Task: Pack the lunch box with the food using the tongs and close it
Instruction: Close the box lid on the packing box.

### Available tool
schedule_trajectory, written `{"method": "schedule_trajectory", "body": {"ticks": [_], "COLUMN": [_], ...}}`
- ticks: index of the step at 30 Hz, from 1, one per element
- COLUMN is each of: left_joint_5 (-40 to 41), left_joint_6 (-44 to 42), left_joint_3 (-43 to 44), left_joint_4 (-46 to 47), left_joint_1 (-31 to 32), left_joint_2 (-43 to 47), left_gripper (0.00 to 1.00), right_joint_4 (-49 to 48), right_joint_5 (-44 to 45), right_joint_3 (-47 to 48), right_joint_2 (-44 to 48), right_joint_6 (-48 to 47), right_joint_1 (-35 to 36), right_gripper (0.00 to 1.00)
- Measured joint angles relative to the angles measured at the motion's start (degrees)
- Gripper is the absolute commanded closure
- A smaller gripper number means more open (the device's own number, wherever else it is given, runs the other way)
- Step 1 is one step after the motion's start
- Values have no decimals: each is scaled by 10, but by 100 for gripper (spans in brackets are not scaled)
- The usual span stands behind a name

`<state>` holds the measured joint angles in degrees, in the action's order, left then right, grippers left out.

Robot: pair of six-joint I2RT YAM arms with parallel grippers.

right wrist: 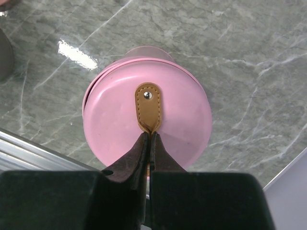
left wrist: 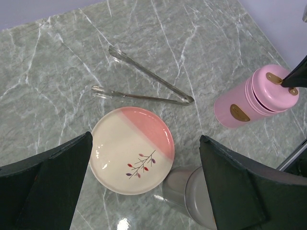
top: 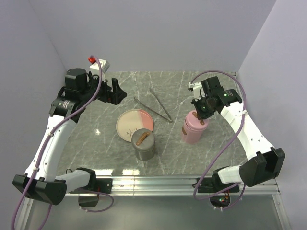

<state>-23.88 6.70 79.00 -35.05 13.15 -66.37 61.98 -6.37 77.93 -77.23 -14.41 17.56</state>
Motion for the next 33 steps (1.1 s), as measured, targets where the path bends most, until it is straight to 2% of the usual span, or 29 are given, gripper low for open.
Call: {"method": "schedule_trajectory", "body": {"ticks": [33], "left_joint_5": [0], "left_joint_6": [0], "left_joint_3": [-10], "left_joint_4": [0], "left_joint_1": [0], "left_joint_2": [0], "left_gripper": [0], "right_joint_4": [-29], "right_joint_5": [-19], "right_joint_3": [-35], "right_joint_2": [-7], "right_joint_6": [5], "right_joint_1": [18], "right_gripper": [100]}}
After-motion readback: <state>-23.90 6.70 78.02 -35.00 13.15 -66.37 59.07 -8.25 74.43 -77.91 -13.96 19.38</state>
